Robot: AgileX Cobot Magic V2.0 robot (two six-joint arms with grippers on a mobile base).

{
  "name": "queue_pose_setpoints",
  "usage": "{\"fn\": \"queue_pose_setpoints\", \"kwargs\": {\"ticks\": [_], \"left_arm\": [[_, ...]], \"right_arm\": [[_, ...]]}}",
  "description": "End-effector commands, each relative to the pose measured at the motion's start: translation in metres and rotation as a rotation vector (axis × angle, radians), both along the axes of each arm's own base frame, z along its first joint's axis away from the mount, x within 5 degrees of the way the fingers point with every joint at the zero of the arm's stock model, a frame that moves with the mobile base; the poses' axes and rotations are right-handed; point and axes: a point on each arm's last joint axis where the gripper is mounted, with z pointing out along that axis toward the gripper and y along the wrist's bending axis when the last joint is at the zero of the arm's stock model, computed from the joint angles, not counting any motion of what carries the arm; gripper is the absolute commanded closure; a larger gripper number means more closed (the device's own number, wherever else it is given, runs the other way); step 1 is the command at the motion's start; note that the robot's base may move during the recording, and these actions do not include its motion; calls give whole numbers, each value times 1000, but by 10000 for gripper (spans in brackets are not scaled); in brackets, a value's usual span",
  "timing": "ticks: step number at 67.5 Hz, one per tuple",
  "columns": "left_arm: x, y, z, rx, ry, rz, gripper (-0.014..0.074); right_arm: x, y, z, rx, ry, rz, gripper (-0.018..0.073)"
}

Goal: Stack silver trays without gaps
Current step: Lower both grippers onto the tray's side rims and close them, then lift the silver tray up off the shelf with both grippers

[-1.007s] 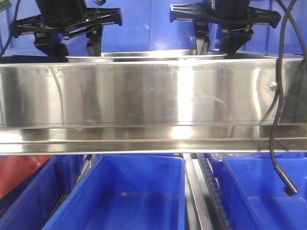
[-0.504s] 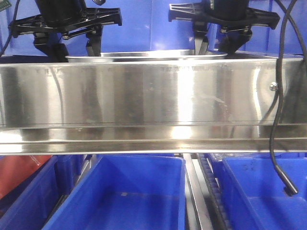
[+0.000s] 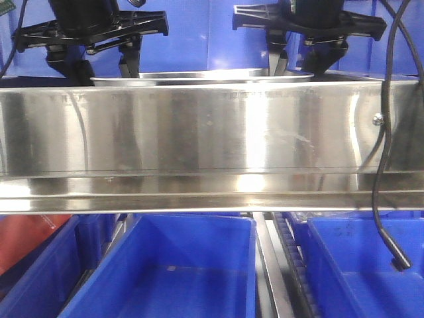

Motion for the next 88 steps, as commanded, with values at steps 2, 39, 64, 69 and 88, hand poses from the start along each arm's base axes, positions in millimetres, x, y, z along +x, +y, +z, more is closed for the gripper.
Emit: {"fn": "queue_pose_setpoints", "kwargs": {"ticks": [2, 39, 64, 69, 88], "left_arm": [[-2, 2, -1, 7, 28, 16, 344], [-2, 2, -1, 11, 35, 17, 602], [-17, 5, 30, -21, -28, 7, 602], [-23, 8, 42, -34, -59, 7, 602], [-57, 16, 89, -20, -159, -8, 602]], "right_arm": [[2, -2, 4, 2, -19, -2, 399], [3, -1, 0, -16, 21, -3, 564], [-7, -6, 47, 26, -77, -5, 564], [-12, -6, 56, 36, -98, 0, 564], [-51, 2, 87, 3, -212, -31, 564]]}}
